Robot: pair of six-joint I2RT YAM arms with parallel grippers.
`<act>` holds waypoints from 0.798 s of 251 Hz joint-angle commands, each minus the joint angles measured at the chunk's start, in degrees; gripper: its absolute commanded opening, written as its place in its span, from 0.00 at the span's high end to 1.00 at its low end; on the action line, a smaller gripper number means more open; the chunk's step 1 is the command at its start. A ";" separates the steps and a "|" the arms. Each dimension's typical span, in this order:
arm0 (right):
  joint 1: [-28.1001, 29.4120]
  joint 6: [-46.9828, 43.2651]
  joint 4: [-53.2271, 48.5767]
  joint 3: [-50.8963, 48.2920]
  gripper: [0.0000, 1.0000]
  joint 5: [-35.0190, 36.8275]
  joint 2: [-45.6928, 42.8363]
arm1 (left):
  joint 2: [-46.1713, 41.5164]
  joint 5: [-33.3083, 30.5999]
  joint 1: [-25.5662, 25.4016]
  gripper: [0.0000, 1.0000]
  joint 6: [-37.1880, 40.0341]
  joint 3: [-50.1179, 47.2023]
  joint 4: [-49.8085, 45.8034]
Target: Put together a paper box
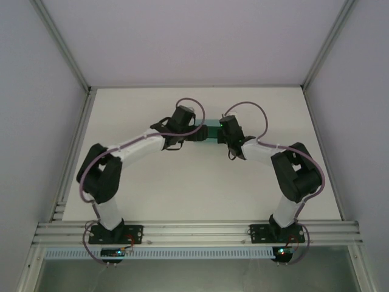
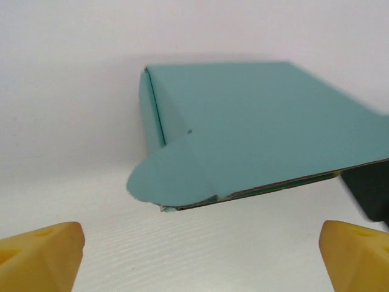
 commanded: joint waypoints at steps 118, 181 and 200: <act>1.21 -3.51 -4.43 -2.28 0.96 -1.35 1.96 | 19.43 22.65 11.41 0.11 -5.72 20.52 -4.26; 2.60 -3.78 -5.04 -3.58 0.87 -0.41 -0.33 | 20.36 28.00 11.56 0.30 -8.11 12.76 3.26; 2.97 -3.72 -7.07 -3.94 0.84 -0.41 -1.77 | 20.97 28.05 11.62 0.34 -8.71 11.20 4.05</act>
